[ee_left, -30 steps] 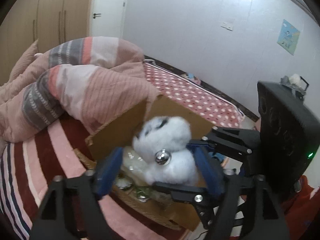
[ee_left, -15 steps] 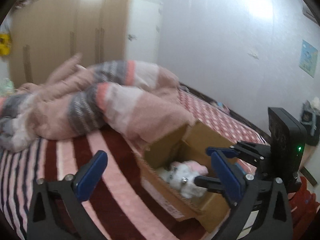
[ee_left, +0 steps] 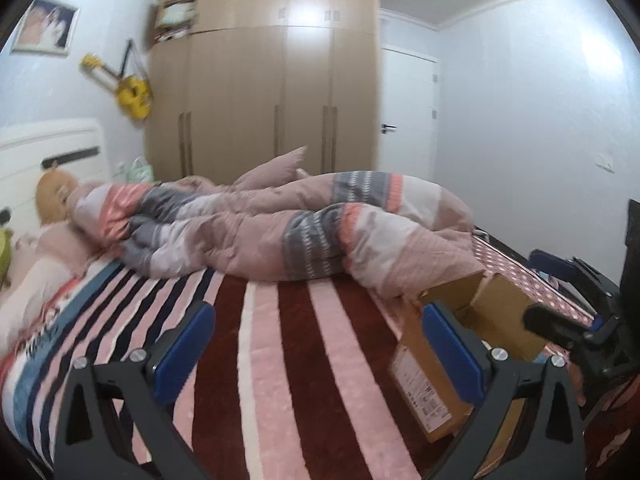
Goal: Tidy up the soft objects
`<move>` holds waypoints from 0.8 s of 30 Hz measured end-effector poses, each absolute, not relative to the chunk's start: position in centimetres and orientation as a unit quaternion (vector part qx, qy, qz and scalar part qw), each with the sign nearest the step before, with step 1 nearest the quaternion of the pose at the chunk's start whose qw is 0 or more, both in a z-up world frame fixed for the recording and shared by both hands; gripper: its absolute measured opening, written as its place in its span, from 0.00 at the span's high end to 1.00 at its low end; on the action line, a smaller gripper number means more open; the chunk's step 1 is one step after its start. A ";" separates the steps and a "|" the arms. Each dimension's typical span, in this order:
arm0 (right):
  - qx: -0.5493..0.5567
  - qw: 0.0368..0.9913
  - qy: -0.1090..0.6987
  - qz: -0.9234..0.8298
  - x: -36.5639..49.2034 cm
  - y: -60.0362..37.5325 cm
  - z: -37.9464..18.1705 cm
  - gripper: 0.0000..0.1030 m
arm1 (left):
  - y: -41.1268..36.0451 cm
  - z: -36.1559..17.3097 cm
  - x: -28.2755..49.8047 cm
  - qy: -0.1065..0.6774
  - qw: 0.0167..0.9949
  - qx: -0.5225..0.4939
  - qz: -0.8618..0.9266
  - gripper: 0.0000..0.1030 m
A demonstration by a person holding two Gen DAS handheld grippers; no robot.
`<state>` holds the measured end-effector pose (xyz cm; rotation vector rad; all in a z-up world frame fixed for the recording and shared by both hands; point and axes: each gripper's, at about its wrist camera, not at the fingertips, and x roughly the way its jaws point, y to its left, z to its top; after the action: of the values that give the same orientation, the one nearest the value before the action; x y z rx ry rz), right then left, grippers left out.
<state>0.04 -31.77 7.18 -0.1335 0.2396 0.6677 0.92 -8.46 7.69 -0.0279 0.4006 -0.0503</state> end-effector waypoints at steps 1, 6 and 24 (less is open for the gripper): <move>-0.065 0.935 0.116 0.328 0.0 -31.6 7.0 0.00 | -8.1 7.4 0.8 0.199 0.980 -0.019 -0.018 0.01; -0.061 0.934 0.126 0.329 0.0 -31.4 6.5 0.00 | -6.7 6.4 0.2 0.198 0.980 -0.026 0.011 0.01; -0.060 0.934 0.134 0.325 -0.2 -31.1 6.0 0.00 | -5.9 6.1 0.4 0.200 0.979 -0.032 0.013 0.01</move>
<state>-0.16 -31.09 6.01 -0.1224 0.2736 0.6651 0.37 -5.90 6.11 -0.0635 0.4019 0.0255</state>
